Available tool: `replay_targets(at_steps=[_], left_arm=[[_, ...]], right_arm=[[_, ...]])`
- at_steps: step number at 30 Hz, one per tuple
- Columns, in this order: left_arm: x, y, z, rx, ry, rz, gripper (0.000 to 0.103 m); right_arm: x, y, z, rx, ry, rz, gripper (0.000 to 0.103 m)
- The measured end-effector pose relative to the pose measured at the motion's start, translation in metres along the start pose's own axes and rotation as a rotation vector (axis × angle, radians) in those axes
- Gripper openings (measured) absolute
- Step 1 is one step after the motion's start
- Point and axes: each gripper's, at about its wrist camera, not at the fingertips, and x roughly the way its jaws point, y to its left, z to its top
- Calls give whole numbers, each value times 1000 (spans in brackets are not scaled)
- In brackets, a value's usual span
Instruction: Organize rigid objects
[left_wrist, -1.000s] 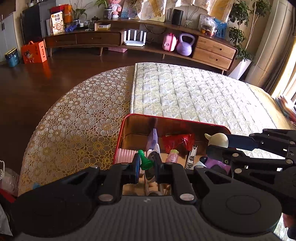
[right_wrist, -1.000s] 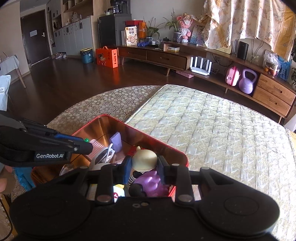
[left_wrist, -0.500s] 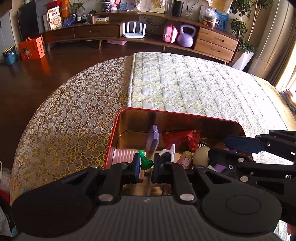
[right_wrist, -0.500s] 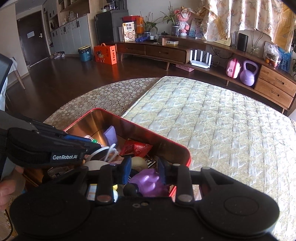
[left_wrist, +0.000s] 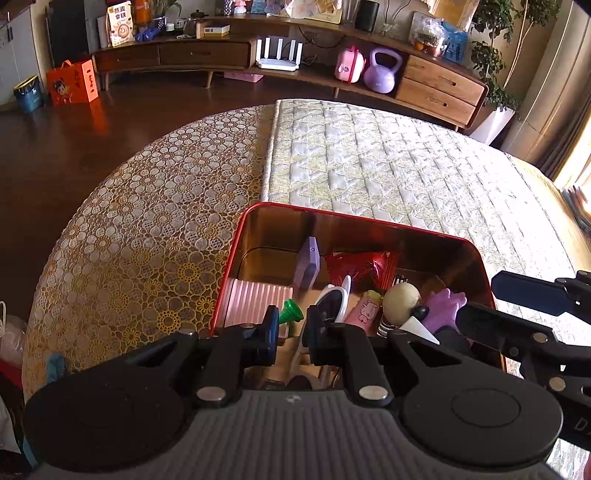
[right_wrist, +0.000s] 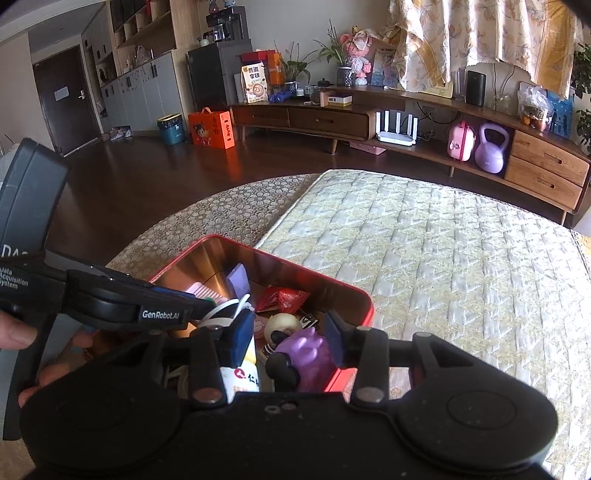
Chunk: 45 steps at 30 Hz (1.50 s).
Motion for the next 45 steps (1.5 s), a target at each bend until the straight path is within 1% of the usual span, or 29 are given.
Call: replay_targets(at_steps=[11,16,19,22,25,29,30,31,32,33,35,38,40,41,42,43,45], left_arm=[[-43,-7,-15,23,-58,-12,15],[-67,-15,-25,51,-98,-2,15],[-80,-20,-33,76,-124,15,15],[-92,-23,-40,89,-144,17,15],[-102,-27,-48,108,-160,25,16],[-115,-32,-58,114,-174,22,33],[-118,-33,-60,119,-181,22,45],[-122,-34,-63,124,-191,24,53],[-127,-35,-67,128,-208,26,67],[-130,-36,-69,130,-223,25,71],[-137,-39,-75,140,-237,27,71],[-144,-41,-81,145,-247,20,72],[-148,-43,-84,145,-255,20,75],[-151,-44,-87,145,-262,21,79],[-153,-45,-89,145,-266,19,81],[-155,-46,-91,142,-270,15,81],[-158,-47,-93,139,-272,12,82]], right_arm=[[-39,6,-11,26,-27,21,50],[-57,13,-19,17,-46,26,58],[-67,16,-25,15,-58,26,60],[-76,20,-31,14,-69,30,64],[-85,22,-37,15,-81,32,65],[-95,23,-43,12,-100,26,70],[-97,23,-44,13,-105,28,71],[-101,22,-46,17,-109,30,72],[-103,21,-47,22,-113,31,74],[-105,21,-48,26,-118,34,75],[-111,21,-51,31,-131,36,77],[-121,21,-55,33,-159,43,85],[-129,21,-59,35,-179,49,90],[-132,21,-61,35,-187,52,94],[-135,21,-63,36,-195,49,99],[-138,22,-66,37,-208,45,102],[-145,23,-70,35,-223,42,103]])
